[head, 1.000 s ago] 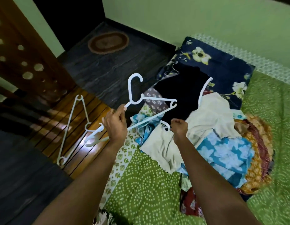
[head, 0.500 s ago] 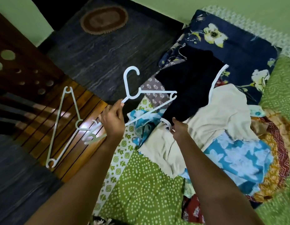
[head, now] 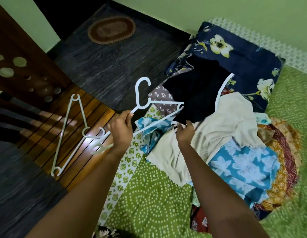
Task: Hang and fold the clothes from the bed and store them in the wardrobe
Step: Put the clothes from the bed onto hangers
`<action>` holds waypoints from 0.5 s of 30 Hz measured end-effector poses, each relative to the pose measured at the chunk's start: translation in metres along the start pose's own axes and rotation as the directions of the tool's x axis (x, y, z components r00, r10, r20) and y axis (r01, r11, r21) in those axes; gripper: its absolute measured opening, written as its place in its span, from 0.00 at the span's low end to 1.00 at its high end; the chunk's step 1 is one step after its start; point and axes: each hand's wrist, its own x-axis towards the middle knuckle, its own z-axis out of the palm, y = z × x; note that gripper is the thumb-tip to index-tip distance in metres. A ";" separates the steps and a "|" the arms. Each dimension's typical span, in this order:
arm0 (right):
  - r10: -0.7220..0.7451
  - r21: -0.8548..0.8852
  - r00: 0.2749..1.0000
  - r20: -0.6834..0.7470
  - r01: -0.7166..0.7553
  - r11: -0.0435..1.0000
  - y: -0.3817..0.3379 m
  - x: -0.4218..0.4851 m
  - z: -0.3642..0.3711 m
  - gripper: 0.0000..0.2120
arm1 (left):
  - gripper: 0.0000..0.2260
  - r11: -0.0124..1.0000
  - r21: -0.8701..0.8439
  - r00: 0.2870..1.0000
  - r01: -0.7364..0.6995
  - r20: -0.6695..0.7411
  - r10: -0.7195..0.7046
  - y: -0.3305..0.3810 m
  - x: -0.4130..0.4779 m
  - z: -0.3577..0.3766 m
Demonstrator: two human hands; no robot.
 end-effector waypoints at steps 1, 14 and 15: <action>-0.069 -0.003 0.998 -0.006 0.069 0.998 -0.007 -0.007 -0.005 0.18 | 0.10 0.999 -0.041 1.000 0.006 0.028 -0.005 0.002 -0.001 -0.002; -0.706 0.146 0.644 0.295 0.700 0.700 -0.145 -0.139 -0.106 0.13 | 0.21 0.935 -0.173 0.905 -0.309 0.248 0.344 0.083 -0.035 -0.111; -0.737 0.155 0.594 0.323 0.735 0.660 -0.159 -0.157 -0.113 0.14 | 0.22 0.936 -0.153 0.899 -0.316 0.267 0.347 0.090 -0.039 -0.124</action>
